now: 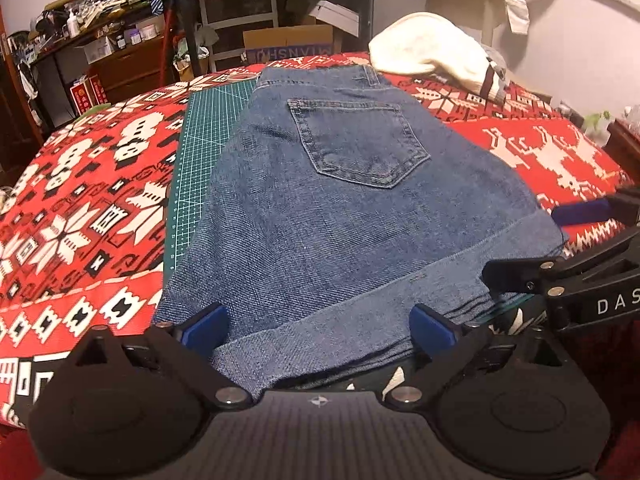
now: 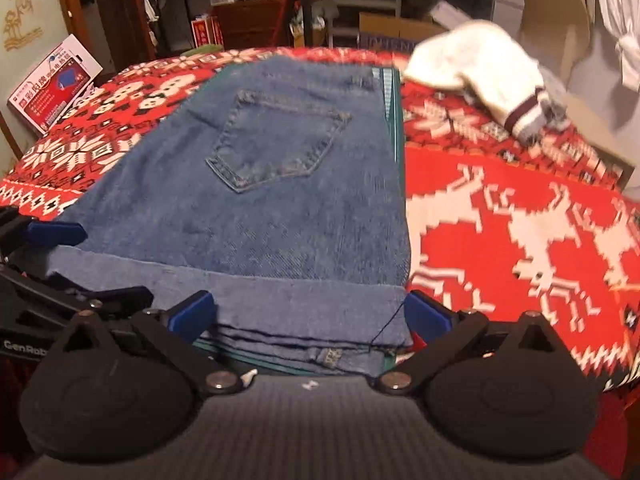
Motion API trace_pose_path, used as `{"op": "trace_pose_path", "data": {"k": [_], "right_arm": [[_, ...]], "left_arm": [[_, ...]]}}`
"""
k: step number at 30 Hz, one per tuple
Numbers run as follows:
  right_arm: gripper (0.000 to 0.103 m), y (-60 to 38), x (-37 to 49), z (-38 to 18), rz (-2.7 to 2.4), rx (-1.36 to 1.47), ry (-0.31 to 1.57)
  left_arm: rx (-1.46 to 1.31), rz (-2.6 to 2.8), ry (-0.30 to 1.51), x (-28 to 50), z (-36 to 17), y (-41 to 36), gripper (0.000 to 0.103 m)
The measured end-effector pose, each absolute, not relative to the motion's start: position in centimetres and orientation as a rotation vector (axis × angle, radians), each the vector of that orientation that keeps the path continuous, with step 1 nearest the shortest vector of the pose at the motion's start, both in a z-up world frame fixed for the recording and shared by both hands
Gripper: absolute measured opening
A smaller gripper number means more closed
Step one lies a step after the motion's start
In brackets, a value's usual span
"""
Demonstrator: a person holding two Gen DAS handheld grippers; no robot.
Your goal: Fold clothes
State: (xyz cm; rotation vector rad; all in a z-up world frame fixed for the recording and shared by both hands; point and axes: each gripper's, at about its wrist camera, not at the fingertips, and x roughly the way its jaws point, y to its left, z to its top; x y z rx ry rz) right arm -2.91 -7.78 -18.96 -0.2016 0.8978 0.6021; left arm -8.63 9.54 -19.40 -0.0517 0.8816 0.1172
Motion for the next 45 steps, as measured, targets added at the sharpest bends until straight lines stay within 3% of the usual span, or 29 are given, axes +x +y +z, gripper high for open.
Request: {"op": "trace_pose_path", "data": {"k": [17,21,30,39,42,44,45], "right_arm": [[0.102,-8.6,0.1,-19.3,0.579,-0.013,1.058],[0.102,-7.6,0.5,-19.2,0.617,-0.121,1.094],[0.102,-6.4,-0.3,-19.4,0.606,-0.206,1.063],[0.102,-6.5,-0.7,-19.6,0.543,-0.163,1.042],[0.102,-7.2,-0.4,-19.1,0.558,-0.129,1.049],[0.101,-7.9,-0.6,-18.1,0.562,-0.101,1.021],[0.100,-8.3,-0.8,-17.6,0.565,-0.095,1.005]], "left_arm": [[-0.057,0.062,0.958,-7.4,-19.9,10.2,0.103],[-0.060,0.071,0.967,-7.2,-19.9,10.2,0.103],[-0.056,0.061,1.023,-6.3,-19.6,10.3,0.103],[-0.064,0.124,0.933,-7.6,-19.7,9.5,0.103],[-0.081,0.122,0.970,-7.1,-18.9,9.9,0.094],[-0.131,0.115,0.970,-7.2,-17.9,10.6,0.079],[-0.161,0.109,0.964,-7.4,-17.3,11.1,0.078]]}}
